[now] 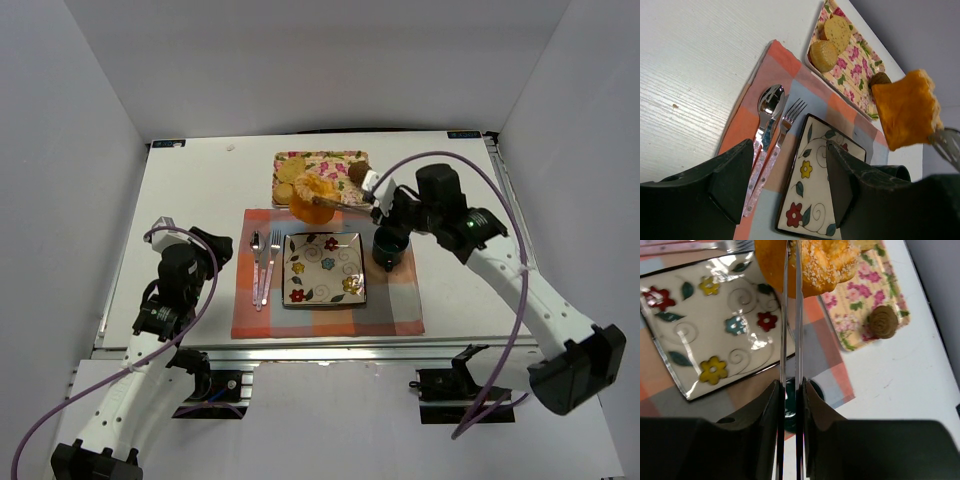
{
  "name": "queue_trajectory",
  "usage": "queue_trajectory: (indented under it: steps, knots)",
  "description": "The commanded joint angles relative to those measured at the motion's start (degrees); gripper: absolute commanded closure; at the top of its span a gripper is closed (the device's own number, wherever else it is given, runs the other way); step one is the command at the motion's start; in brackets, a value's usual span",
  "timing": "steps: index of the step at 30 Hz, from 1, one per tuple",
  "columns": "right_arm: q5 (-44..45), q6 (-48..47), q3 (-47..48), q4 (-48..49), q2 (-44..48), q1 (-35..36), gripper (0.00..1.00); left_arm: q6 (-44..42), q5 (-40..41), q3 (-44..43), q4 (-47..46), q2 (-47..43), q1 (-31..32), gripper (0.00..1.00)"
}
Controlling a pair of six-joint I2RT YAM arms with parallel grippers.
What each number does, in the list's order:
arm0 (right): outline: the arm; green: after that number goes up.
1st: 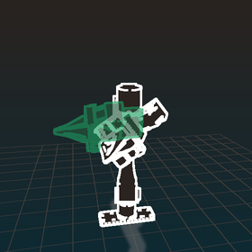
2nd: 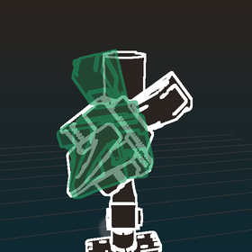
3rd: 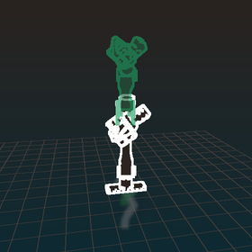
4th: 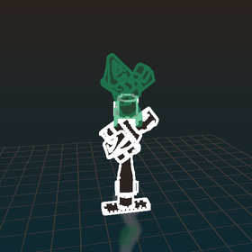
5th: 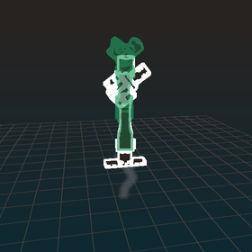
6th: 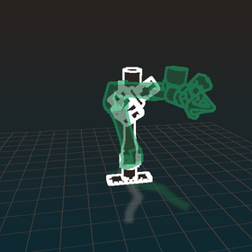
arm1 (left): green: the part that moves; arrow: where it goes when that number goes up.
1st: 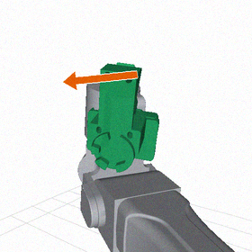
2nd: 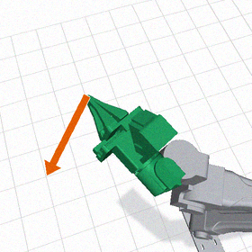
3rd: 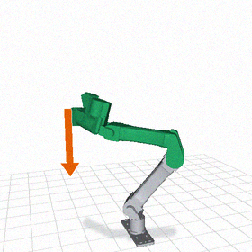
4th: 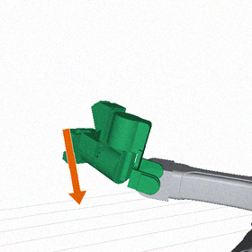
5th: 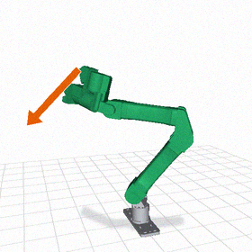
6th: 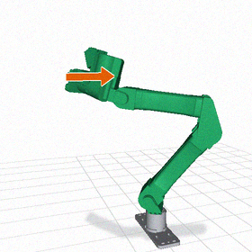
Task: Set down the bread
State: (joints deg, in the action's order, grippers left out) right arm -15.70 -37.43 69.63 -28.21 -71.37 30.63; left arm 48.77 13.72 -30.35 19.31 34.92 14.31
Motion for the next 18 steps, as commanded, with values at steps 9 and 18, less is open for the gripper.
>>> queue_trajectory:
  steps: [9,18]
  knots:
    - [-4.07,0.96,-10.21,-0.97,8.62,2.5,1.0,-0.43,-0.36,-1.03,-0.77,0.59,-0.33,0.31]
    - [-4.25,-2.74,-13.55,-3.08,8.18,3.12,0.94,0.01,0.17,-0.59,0.11,-0.81,-0.33,0.31]
